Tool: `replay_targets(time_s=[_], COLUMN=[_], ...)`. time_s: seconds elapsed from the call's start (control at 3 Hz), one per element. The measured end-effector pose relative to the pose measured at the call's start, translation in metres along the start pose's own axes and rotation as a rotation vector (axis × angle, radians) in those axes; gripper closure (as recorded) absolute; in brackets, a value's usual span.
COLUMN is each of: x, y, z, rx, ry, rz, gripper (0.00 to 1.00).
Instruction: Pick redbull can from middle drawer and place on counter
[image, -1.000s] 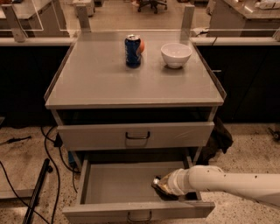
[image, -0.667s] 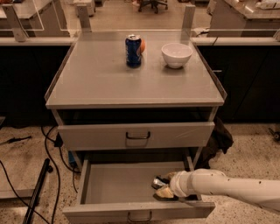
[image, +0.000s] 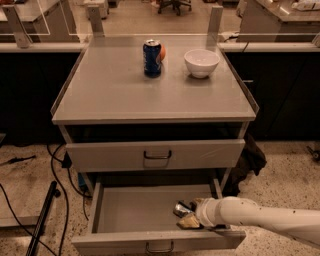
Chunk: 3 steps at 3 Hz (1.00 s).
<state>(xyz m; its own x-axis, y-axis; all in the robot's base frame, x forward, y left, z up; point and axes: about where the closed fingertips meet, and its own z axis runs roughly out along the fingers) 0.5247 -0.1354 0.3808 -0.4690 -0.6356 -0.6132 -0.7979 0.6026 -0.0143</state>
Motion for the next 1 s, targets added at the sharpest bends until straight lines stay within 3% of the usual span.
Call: replay_targets(time_s=[0.67, 1.0], x=[0.014, 0.014], y=[-0.004, -0.003], z=[0.03, 0.031], rx=[-0.012, -0.013], ry=[0.049, 0.051], rz=[0.013, 0.011], gripper=[0.37, 0.56])
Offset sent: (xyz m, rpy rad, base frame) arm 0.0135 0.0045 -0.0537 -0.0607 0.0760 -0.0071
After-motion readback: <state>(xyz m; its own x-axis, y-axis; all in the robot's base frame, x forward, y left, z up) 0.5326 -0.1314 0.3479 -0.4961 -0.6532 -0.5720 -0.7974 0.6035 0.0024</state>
